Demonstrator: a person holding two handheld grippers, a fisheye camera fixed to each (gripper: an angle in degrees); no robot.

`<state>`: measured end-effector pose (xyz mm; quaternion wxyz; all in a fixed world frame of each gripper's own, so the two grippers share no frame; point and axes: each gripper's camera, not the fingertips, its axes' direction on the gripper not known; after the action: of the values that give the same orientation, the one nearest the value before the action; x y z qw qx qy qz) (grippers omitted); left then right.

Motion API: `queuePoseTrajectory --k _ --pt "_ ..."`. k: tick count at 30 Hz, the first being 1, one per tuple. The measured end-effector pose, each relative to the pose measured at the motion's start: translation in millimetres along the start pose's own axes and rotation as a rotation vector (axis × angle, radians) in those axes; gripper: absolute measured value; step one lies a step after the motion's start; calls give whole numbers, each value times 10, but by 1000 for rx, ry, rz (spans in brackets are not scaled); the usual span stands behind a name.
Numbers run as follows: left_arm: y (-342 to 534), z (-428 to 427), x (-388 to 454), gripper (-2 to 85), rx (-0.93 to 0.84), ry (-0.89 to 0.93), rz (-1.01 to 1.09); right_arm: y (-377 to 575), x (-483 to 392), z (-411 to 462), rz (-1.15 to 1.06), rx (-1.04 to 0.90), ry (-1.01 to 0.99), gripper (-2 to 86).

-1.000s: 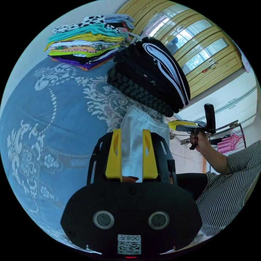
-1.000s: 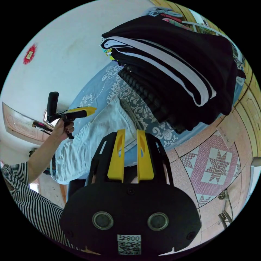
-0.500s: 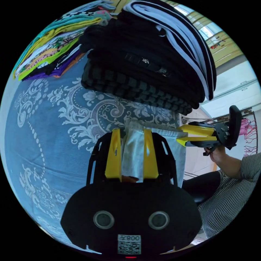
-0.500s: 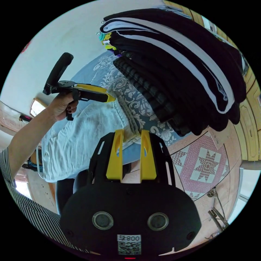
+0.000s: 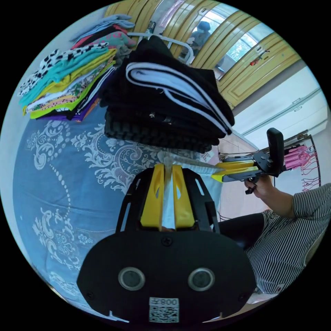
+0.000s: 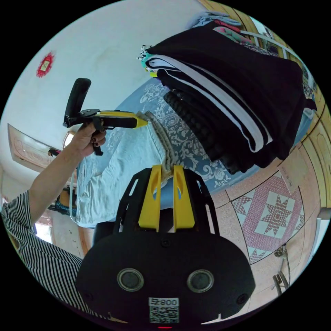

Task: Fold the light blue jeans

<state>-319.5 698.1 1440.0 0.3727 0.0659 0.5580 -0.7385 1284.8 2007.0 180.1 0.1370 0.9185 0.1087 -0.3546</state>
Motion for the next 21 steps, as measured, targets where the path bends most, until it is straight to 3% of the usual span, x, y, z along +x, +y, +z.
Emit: queuePoseTrajectory --k 9,21 --pt "737 -979 493 13 38 -122 125 194 -1025 -526 -138 97 -70 63" --pt "3041 -2241 559 12 236 -161 48 619 -3355 -441 -527 105 -201 62"
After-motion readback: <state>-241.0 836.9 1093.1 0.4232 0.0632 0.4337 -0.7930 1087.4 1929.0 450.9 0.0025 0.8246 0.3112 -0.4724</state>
